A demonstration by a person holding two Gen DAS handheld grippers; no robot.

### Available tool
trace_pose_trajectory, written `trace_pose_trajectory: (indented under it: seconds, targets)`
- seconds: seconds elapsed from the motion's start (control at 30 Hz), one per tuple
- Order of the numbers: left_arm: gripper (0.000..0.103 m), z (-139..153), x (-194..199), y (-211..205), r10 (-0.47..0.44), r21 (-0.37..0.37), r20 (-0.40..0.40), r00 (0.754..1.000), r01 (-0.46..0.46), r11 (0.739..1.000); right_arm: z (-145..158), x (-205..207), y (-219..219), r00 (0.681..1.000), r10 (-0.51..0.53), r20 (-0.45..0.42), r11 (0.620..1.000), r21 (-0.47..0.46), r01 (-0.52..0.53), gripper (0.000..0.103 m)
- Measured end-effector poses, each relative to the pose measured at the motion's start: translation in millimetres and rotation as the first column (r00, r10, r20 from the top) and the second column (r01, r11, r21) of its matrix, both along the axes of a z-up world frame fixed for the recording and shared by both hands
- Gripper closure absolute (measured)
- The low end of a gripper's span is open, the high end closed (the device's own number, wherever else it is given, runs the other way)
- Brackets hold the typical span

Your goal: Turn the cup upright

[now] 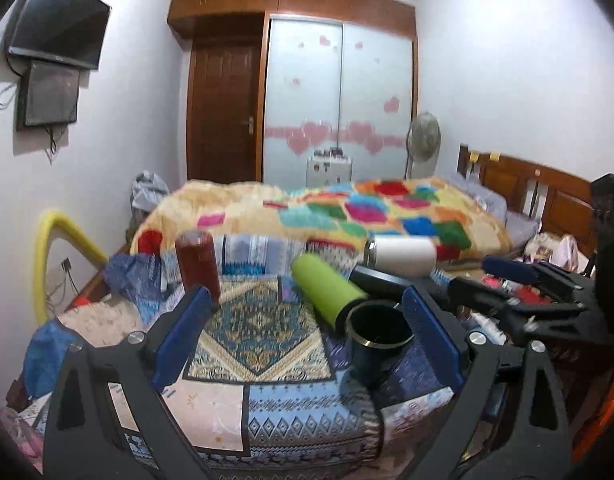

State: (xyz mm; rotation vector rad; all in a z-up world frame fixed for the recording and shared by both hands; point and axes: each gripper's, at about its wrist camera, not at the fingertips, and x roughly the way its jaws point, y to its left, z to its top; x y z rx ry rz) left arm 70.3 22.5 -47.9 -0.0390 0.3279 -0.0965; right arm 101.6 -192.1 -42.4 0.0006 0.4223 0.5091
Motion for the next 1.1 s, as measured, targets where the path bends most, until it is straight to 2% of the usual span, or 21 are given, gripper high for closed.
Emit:
trace_pose_trajectory:
  seconds: [0.23,0.37,0.5,0.6,0.67,1.1]
  targets:
    - [0.005,33.7,-43.6,-14.4,0.014,-0.002,0.119,0.993,-0.014,1.000,36.6,-41.7,-20.4,0.990,-0.061,0.124,0.996,0.072,0.052,0.025]
    - [0.005,43.2,-67.9,-23.3,0.028,0.015,0.177,0.984,-0.031,0.999,41.3,-58.3,-22.8,0.984,-0.078,0.158,0.994,0.091,0.064,0.018]
    - [0.001,46.6,-84.1,-29.1,0.045,0.016,0.209,0.977,-0.049,0.999,41.2,-65.0,-21.5,0.981,-0.085,0.172,0.993,0.096,0.069,0.018]
    - [0.000,46.4,-91.1,-31.6,0.061,0.028,0.223,0.973,-0.069,0.997,40.3,-68.8,-22.6,0.980,-0.092,0.179,0.992,0.103,0.074,0.012]
    - [0.000,45.4,-93.6,-31.1,0.065,0.030,0.224,0.972,-0.073,0.997,39.7,-72.9,-23.7,0.976,-0.108,0.191,0.990,0.110,0.088,0.002]
    - [0.000,40.3,-91.0,-29.0,0.069,0.019,0.210,0.975,-0.074,0.997,35.7,-84.2,-20.1,0.969,-0.140,0.205,0.988,0.092,0.124,0.000]
